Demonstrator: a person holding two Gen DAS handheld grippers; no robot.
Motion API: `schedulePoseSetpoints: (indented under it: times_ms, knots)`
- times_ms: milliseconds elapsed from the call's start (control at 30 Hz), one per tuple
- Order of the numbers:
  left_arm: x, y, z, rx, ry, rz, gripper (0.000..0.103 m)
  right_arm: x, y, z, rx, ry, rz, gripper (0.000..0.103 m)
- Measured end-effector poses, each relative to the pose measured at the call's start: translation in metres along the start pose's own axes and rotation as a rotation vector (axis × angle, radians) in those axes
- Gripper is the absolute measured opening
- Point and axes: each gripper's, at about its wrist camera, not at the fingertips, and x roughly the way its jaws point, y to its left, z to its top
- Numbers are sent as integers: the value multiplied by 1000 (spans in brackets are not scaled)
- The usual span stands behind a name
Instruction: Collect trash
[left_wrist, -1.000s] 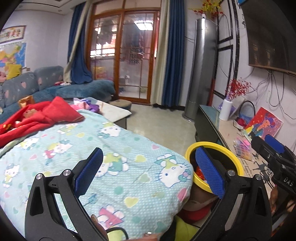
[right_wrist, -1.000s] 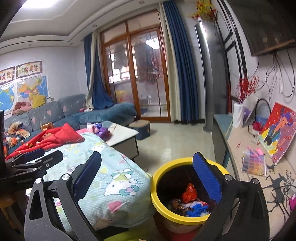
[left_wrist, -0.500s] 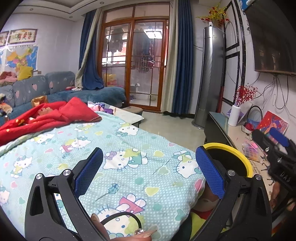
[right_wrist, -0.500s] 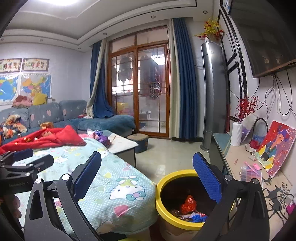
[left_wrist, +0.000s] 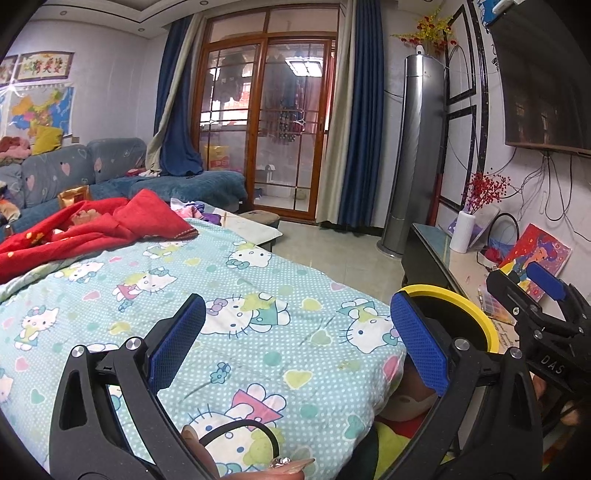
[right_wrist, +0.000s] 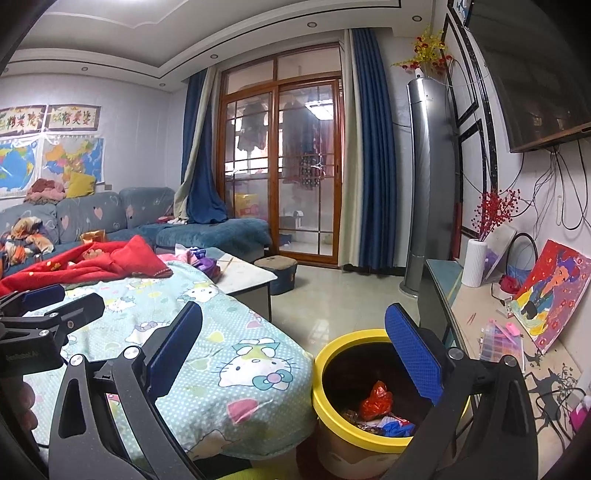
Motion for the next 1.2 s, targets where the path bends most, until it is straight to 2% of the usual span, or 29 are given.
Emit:
schedulePoseSetpoints:
  times_ms: [1200]
  knots:
    - [-3, -3, 2, -4, -12, -1, 92, -1, -6, 0, 22, -3, -13, 97]
